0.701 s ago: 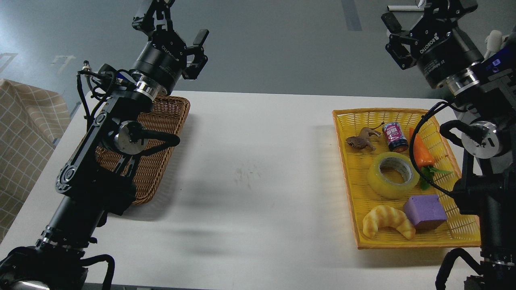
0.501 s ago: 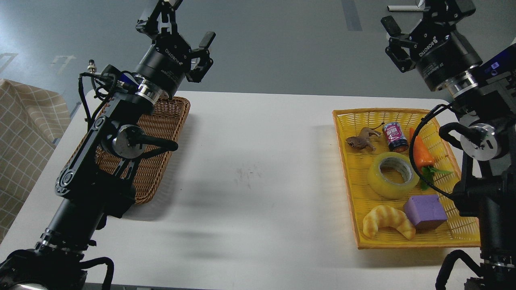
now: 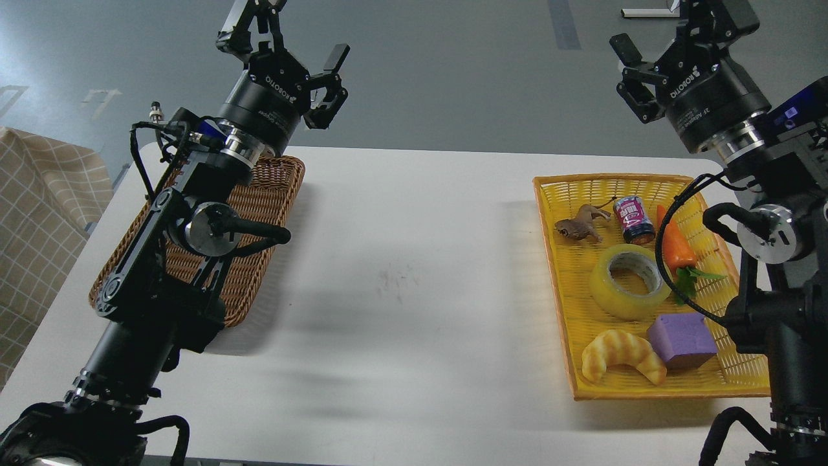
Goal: Place and transfer tape with both arms
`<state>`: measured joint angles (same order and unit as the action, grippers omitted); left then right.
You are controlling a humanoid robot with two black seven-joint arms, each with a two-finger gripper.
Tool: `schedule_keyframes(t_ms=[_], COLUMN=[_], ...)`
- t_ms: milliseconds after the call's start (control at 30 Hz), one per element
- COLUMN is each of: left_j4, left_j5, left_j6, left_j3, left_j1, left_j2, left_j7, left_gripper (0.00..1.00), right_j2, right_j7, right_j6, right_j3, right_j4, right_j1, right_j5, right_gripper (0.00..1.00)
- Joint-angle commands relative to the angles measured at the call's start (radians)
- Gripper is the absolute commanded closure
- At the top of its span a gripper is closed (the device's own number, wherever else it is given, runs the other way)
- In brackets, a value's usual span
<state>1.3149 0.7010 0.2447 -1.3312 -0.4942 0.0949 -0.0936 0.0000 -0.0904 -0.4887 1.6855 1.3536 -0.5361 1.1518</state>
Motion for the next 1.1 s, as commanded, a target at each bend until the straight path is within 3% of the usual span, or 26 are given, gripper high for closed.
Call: schedule_keyframes(t_ms=[0, 1068], left_j4=[0.000, 0.001], left_j5=[0.000, -0.048], left_j6=[0.007, 0.011], left_j3=[0.001, 0.000], left_j1=[0.000, 0.012], left_j2=[-0.003, -0.027], left_j7=[0.000, 0.002], left_gripper=[0.02, 0.02], right_j2=[0.000, 0.000], right_j7=[0.000, 0.000], right_j6=[0.000, 0.000], right_j3=[-0.004, -0.007], right_j4=[0.012, 0.029], right_j1=[0.005, 0.027], right_j5=[-0.001, 0.000], right_gripper=[0.00, 0.00])
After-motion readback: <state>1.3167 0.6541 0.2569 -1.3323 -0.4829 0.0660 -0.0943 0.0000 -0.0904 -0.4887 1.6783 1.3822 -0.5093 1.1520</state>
